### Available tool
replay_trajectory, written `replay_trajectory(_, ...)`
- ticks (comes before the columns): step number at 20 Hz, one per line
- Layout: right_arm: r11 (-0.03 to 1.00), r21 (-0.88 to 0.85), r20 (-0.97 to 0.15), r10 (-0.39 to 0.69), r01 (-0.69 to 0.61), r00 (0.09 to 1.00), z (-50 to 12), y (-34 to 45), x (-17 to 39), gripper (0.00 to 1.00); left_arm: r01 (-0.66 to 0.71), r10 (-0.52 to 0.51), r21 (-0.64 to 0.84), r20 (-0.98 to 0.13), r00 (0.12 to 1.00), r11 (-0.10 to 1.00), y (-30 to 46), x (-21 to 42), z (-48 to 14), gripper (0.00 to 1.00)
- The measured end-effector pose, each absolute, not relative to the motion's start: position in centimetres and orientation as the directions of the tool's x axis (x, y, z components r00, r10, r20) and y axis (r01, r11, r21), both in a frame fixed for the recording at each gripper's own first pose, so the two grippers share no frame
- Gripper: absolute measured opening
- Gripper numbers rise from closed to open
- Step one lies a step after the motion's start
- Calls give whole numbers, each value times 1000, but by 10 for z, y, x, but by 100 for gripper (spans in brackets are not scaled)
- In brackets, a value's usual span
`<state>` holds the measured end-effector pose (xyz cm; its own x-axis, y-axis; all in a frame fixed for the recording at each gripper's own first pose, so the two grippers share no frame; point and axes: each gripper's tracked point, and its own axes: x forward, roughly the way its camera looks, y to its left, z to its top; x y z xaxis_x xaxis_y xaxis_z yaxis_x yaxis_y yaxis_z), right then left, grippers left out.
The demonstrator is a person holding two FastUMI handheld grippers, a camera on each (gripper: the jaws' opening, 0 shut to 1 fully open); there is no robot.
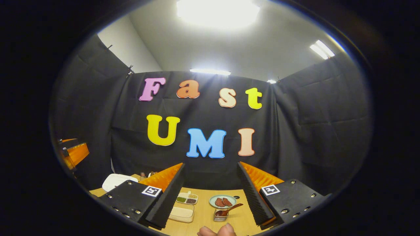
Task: Close the left gripper, press the button to open the rice cooker; take a wooden spoon from the chopstick holder with the right hand, scoop a spoonful of rice and pour it into the rice cooker, then put the wooden spoon back into the chopstick holder.
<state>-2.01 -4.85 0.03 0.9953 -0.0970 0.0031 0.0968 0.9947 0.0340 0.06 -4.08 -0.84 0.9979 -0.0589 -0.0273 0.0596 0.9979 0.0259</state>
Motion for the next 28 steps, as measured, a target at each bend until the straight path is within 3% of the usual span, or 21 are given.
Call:
replay_trajectory(11,995,20,-32,-97,97,995,-15,-49,-23,95,84,-82,26,-52,995,996,-46,0,-16,97)
replay_trajectory(20,993,19,-68,-115,117,991,-30,-42,-18,95,98,-94,31,-98,991,995,-41,18,-42,94)
replay_trajectory(28,999,27,-78,-38,40,996,-44,-46,20,95,-85,97,79,-166,981,993,-6,62,-90,95)
